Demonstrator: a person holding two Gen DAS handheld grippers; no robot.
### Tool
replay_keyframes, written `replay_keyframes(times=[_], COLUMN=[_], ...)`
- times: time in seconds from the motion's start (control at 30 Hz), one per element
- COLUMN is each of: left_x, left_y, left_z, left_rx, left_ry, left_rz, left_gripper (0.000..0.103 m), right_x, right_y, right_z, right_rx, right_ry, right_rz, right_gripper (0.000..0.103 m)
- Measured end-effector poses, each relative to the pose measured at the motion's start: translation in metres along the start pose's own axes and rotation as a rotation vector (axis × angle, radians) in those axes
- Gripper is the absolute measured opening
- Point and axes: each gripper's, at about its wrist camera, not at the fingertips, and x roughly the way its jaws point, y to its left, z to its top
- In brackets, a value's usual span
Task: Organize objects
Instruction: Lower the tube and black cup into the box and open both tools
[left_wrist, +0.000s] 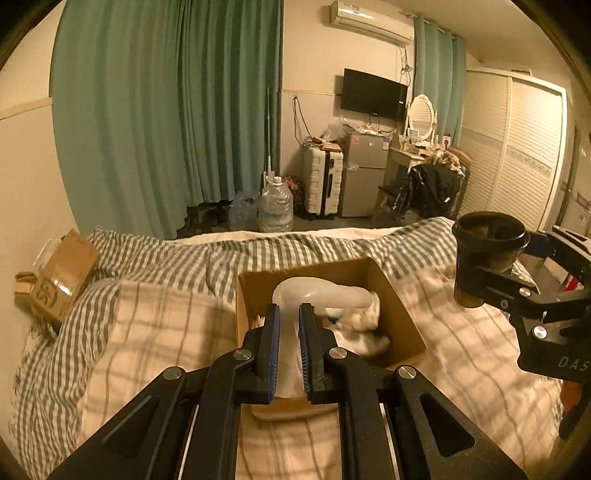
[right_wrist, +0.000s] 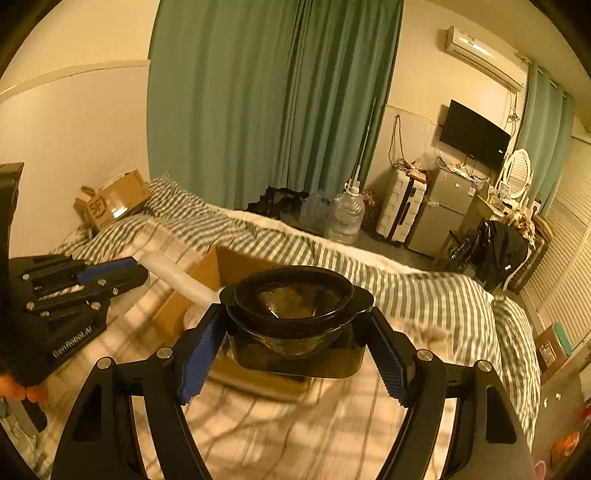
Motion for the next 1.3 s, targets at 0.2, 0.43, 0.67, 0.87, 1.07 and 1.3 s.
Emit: replay_keyframes(times=[0.2, 0.43, 0.67, 0.87, 1.07, 1.3], left_x=[0.050, 0.099, 0.125, 0.122, 0.083, 0.004], left_y=[0.004, 0.005, 0.005, 0.006, 0.006, 0.002], left_z=[0.013, 0.001, -0.012, -0.011, 0.000, 0.012], left_rx=[0.001, 0.006, -0.006, -0.032, -0.054, -0.026], left_ry=[0.037, 0.113, 0.157, 0.162, 0.094, -0.024], left_rz=[0.006, 0.017, 0.017, 0.016, 0.050, 0.099], left_gripper=[0.010, 0.010, 0.010, 0.041, 0.072, 0.089], right_x=[0.052, 0.118, 0.153, 0.148, 0.104, 0.022], right_y=[-0.008, -0.011, -0.018, -0.031, -0.046, -0.048], right_z=[0.027, 0.017, 0.001, 0.000, 0.007, 0.010], right_rx=[0.007, 0.029, 0.071, 0.140, 0.176, 0.162], right_ry=[0.032, 0.110, 0.150, 0.132, 0.072, -0.005], right_rz=[0.019, 0.040, 0.080, 0.093, 0.063, 0.013], right_gripper=[0.075, 0.075, 0.075, 0.094, 0.094, 0.096])
